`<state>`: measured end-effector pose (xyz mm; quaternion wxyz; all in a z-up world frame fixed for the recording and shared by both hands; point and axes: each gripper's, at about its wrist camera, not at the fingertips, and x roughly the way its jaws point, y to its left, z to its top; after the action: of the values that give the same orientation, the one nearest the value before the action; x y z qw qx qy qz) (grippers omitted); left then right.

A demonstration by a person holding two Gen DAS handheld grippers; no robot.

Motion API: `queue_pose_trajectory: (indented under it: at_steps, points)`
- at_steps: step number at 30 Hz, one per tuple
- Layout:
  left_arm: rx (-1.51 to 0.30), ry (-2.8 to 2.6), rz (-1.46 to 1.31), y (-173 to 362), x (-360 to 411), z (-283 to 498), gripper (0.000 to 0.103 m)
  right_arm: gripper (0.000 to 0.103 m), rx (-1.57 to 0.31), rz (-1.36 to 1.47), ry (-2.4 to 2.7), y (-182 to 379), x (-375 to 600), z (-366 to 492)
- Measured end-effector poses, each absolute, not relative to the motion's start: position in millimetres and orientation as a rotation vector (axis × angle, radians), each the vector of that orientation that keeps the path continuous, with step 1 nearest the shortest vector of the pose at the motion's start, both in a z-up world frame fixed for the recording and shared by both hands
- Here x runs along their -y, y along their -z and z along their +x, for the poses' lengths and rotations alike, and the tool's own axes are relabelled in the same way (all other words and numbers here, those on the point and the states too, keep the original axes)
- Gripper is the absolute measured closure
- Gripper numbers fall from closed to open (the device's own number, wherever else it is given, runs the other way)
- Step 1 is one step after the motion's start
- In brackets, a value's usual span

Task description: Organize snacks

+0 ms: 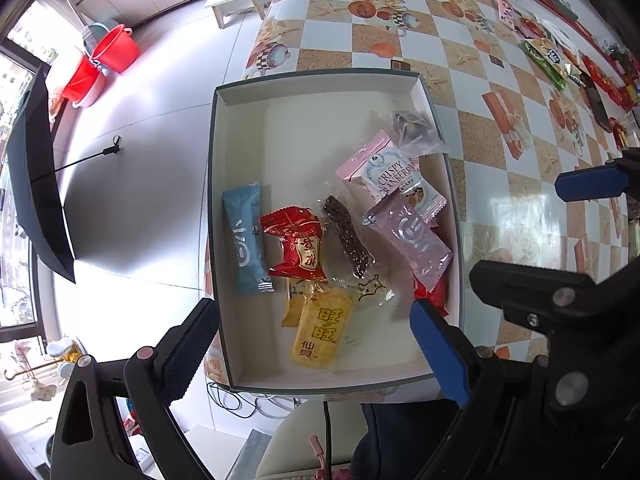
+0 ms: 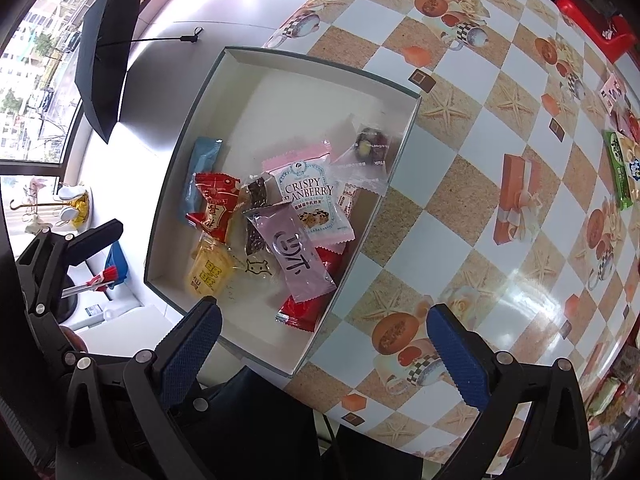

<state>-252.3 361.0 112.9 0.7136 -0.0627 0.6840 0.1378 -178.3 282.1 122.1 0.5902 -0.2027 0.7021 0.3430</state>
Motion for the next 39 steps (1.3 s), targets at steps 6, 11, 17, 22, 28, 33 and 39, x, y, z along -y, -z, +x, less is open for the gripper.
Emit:
queue_pose_trajectory:
  at_steps: [6, 11, 17, 22, 28, 33, 39]
  points:
    - [-1.512, -0.304, -0.133, -113.5, -361.0, -252.1, 0.006, 0.000, -1.634, -0.473, -0.798, -122.2, -281.6, -178.3]
    - [-1.512, -0.308, -0.137, -113.9, -360.7, -252.3, 0.006, 0.000, -1.639, -0.469, -0.788, -121.8, -281.1, -177.6]
    - [-1.510, -0.314, -0.141, -115.1, -362.3, -252.5, 0.006, 0.000, -1.639, -0.467, -0.786, -121.6, -281.2, -177.6]
    - [-1.507, -0.315, -0.145, -115.0, -363.8, -252.2, 0.006, 0.000, -1.638, -0.467, -0.784, -121.3, -281.3, -177.6]
    - [-1.508, -0.311, -0.141, -115.2, -362.7, -251.8, 0.006, 0.000, -1.646, -0.460, -0.777, -120.4, -280.9, -177.3]
    - [-1.509, -0.312, -0.143, -115.0, -362.1, -251.7, 0.006, 0.000, -1.645, -0.465, -0.780, -120.2, -280.9, -177.5]
    - [-1.518, -0.313, -0.149, -112.8, -362.8, -251.0, 0.006, 0.000, -1.650, -0.474, -0.786, -118.4, -280.6, -177.7]
